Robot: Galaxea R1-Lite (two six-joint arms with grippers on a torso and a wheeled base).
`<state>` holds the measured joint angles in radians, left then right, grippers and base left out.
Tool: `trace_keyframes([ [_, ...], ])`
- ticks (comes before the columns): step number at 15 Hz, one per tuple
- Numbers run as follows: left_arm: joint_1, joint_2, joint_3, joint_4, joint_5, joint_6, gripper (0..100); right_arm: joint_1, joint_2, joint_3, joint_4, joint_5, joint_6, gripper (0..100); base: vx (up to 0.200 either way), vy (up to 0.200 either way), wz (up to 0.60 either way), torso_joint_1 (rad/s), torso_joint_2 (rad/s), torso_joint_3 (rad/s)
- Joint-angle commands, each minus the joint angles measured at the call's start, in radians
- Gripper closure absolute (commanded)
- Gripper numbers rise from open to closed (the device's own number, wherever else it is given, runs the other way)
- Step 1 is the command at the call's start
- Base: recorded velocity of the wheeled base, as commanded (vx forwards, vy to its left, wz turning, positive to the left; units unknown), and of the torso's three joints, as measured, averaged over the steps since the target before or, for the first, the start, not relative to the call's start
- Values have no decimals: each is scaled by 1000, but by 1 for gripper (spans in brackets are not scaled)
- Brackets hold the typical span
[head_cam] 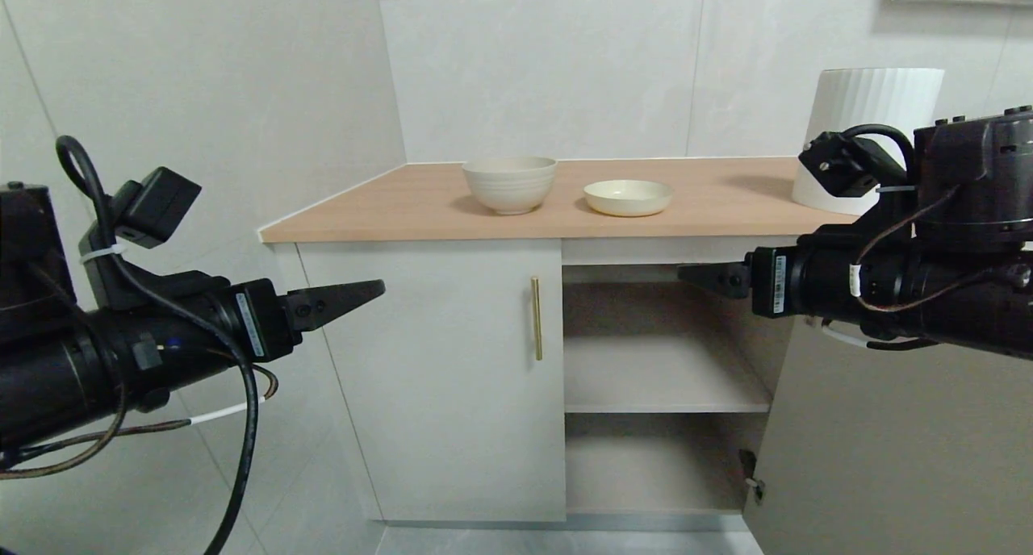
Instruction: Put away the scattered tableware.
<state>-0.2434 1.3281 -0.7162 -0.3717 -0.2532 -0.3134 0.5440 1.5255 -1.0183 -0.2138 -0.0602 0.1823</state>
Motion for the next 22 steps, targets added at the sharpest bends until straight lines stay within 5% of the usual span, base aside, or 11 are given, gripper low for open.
trace_keyframes([
  [1, 1, -1, -2, -6, 3, -3, 0, 2, -1, -2, -2, 0, 2, 0, 0, 0, 0, 0, 0, 0],
  [7, 1, -12, -6, 5, -3, -1, 0, 4, 1, -2, -4, 2, 2, 0, 0, 0, 0, 0, 0, 0],
  [19, 3, -1, -31, 66, -5, -1, 0, 8, -19, -2, -2, 11, 22, 0, 200, 0, 0, 4, 2, 2],
  [22, 3, -6, -28, 65, -5, -1, 0, 8, -45, 17, -7, 36, 22, 0, 0, 0, 0, 0, 0, 0],
])
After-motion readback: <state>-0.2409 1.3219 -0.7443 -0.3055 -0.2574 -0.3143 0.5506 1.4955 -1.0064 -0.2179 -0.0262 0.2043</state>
